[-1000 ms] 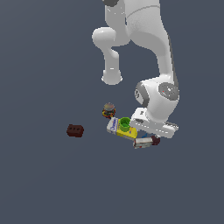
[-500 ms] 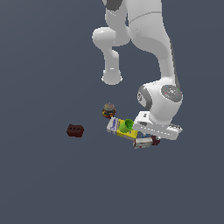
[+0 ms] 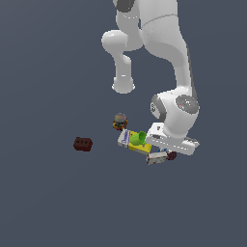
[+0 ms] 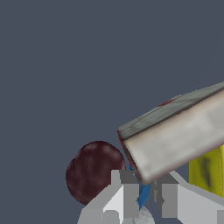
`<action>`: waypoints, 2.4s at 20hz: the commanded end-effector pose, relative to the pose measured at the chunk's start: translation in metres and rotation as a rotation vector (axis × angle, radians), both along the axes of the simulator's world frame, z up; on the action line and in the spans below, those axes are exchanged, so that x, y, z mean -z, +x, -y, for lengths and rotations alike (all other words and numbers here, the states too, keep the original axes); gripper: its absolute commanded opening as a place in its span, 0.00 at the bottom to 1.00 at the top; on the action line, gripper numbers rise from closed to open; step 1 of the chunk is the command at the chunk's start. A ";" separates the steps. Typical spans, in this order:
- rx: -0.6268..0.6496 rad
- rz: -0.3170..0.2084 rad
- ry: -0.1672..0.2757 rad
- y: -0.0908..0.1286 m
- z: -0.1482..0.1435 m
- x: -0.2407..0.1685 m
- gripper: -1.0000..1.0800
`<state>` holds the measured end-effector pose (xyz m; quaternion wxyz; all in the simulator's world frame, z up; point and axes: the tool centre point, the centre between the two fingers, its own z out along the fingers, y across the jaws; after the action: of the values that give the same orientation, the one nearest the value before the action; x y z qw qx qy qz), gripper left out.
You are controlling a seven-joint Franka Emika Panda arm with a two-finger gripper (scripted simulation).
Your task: Pick up a designated object from a clutter of objects.
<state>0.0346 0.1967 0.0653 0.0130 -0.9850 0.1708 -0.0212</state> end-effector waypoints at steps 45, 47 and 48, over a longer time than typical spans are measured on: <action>0.014 -0.037 -0.011 -0.049 0.326 -0.300 0.00; 0.014 -0.039 -0.012 -0.050 0.343 -0.316 0.00; 0.014 -0.040 -0.013 -0.051 0.351 -0.323 0.00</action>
<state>-0.0144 -0.1417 0.3766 0.0038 -0.9839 0.1784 -0.0041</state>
